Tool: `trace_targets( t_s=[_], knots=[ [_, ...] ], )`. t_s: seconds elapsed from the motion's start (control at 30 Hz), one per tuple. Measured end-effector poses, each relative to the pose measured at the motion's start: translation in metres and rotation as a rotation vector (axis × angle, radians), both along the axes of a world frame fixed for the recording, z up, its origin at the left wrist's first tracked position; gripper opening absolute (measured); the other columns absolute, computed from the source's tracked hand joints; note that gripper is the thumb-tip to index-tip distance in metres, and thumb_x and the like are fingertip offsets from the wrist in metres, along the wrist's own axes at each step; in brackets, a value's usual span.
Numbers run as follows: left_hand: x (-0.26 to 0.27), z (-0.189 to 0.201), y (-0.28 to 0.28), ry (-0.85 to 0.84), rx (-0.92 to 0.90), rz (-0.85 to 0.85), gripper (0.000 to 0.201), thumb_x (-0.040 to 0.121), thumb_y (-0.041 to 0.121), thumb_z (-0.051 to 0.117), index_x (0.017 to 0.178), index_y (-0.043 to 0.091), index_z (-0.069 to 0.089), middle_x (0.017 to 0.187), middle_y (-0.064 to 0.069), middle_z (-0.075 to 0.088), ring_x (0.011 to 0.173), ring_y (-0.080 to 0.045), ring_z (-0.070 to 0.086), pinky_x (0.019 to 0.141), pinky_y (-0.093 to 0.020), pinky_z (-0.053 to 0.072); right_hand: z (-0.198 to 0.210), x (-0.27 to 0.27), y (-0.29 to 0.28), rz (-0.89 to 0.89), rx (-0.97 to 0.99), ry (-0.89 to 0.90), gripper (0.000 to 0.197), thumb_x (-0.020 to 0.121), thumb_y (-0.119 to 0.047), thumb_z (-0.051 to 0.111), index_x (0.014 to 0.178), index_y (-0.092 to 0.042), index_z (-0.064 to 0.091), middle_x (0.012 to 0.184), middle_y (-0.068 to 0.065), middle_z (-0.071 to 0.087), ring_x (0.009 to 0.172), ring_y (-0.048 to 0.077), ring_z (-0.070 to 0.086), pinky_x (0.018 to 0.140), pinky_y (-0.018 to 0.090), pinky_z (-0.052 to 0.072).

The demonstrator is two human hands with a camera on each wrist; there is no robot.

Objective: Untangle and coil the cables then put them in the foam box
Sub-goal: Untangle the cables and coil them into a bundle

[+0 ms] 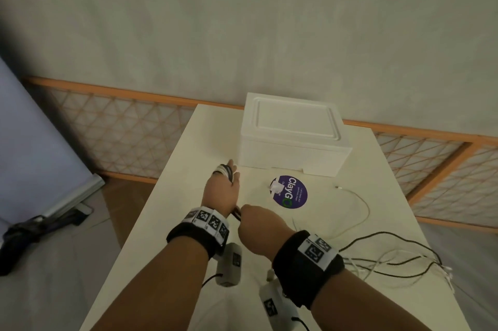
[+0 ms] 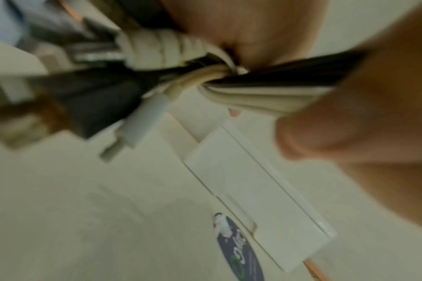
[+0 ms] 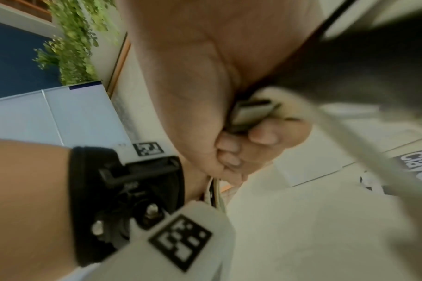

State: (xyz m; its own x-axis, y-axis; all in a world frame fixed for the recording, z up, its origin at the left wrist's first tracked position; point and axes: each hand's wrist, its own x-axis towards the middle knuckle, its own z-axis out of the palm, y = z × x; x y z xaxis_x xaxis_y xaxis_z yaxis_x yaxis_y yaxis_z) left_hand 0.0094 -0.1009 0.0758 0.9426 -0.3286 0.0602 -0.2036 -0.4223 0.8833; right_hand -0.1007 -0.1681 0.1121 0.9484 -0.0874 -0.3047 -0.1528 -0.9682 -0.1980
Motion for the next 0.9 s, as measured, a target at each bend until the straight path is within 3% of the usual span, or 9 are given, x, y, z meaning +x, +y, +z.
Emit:
trace_targets(
  t_s=[0.13, 0.27, 0.33, 0.4, 0.47, 0.53, 0.7, 0.8, 0.9],
  knots=[
    [0.004, -0.009, 0.012, -0.020, 0.263, -0.105, 0.050, 0.100, 0.023, 0.043, 0.148, 0.017, 0.032, 0.129, -0.004, 0.061, 0.116, -0.021, 0.059, 0.100, -0.034, 0.044, -0.005, -0.010, -0.006, -0.002, -0.013, -0.003, 0.016, 0.095, -0.016, 0.040, 0.105, -0.009, 0.050, 0.100, 0.009, 0.060, 0.076, 0.024, 0.049, 0.067, 0.032, 0.040],
    [0.000, -0.012, 0.012, -0.031, 0.381, -0.272, 0.055, 0.099, 0.032, 0.045, 0.149, 0.017, 0.028, 0.109, -0.011, 0.068, 0.096, -0.021, 0.066, 0.089, -0.039, 0.050, 0.001, -0.017, -0.023, 0.136, -0.196, -0.126, 0.021, 0.098, -0.026, 0.040, 0.109, -0.012, 0.050, 0.094, 0.005, 0.062, 0.081, 0.027, 0.062, 0.062, 0.034, 0.044],
    [-0.006, -0.008, 0.013, 0.033, 0.327, -0.338, 0.048, 0.096, 0.035, 0.051, 0.136, 0.009, 0.044, 0.106, -0.015, 0.070, 0.081, -0.021, 0.068, 0.083, -0.038, 0.052, 0.009, -0.021, -0.029, 0.227, -0.248, -0.222, 0.022, 0.097, -0.029, 0.044, 0.109, -0.012, 0.052, 0.091, 0.005, 0.063, 0.079, 0.029, 0.063, 0.058, 0.033, 0.041],
    [-0.015, -0.003, 0.017, 0.043, 0.276, -0.404, 0.042, 0.092, 0.049, 0.052, 0.104, 0.009, 0.055, 0.115, -0.016, 0.067, 0.089, -0.024, 0.068, 0.085, -0.038, 0.051, 0.021, -0.022, -0.034, 0.299, -0.247, -0.300, 0.023, 0.090, -0.034, 0.057, 0.100, -0.013, 0.058, 0.080, 0.003, 0.064, 0.068, 0.027, 0.064, 0.051, 0.032, 0.040],
    [-0.029, 0.006, 0.021, 0.152, 0.088, -0.458, 0.067, 0.078, 0.077, 0.047, 0.083, 0.011, 0.051, 0.094, -0.023, 0.068, 0.081, -0.031, 0.067, 0.075, -0.044, 0.054, 0.027, -0.022, -0.040, 0.362, -0.285, -0.371, 0.024, 0.076, -0.037, 0.072, 0.085, -0.018, 0.062, 0.064, -0.004, 0.060, 0.052, 0.020, 0.060, 0.041, 0.027, 0.039],
    [-0.037, 0.015, 0.024, 0.298, -0.096, -0.479, 0.088, 0.063, 0.090, 0.048, 0.078, 0.003, 0.055, 0.066, -0.023, 0.060, 0.056, -0.027, 0.058, 0.052, -0.035, 0.050, 0.033, -0.019, -0.044, 0.384, -0.278, -0.448, 0.022, 0.069, -0.037, 0.078, 0.078, -0.023, 0.063, 0.059, -0.008, 0.056, 0.048, 0.016, 0.056, 0.038, 0.025, 0.040],
    [-0.049, 0.043, 0.023, 0.242, 0.083, -0.713, 0.030, 0.060, 0.028, 0.084, 0.064, 0.025, 0.055, 0.062, 0.005, 0.059, 0.054, -0.006, 0.054, 0.059, -0.025, 0.047, 0.061, -0.010, -0.056, 0.492, -0.139, -0.587, 0.011, 0.067, -0.032, 0.075, 0.078, -0.030, 0.070, 0.060, -0.011, 0.057, 0.053, 0.014, 0.053, 0.043, 0.026, 0.042],
    [-0.055, 0.054, 0.020, 0.157, 0.174, -0.744, 0.009, 0.084, 0.024, 0.068, 0.077, 0.022, 0.063, 0.067, 0.002, 0.061, 0.057, -0.008, 0.056, 0.059, -0.022, 0.049, 0.075, -0.007, -0.063, 0.531, 0.086, -0.570, 0.016, 0.068, -0.033, 0.069, 0.084, -0.032, 0.073, 0.068, -0.013, 0.061, 0.063, 0.010, 0.055, 0.052, 0.024, 0.045],
    [-0.055, 0.065, 0.022, 0.168, 0.153, -0.753, 0.013, 0.089, 0.024, 0.062, 0.077, 0.022, 0.060, 0.059, 0.005, 0.055, 0.051, -0.010, 0.052, 0.053, -0.023, 0.046, 0.072, 0.004, -0.072, 0.507, 0.283, -0.597, 0.026, 0.069, -0.038, 0.074, 0.093, -0.025, 0.074, 0.080, -0.011, 0.065, 0.075, 0.008, 0.057, 0.066, 0.024, 0.047]
  ],
)
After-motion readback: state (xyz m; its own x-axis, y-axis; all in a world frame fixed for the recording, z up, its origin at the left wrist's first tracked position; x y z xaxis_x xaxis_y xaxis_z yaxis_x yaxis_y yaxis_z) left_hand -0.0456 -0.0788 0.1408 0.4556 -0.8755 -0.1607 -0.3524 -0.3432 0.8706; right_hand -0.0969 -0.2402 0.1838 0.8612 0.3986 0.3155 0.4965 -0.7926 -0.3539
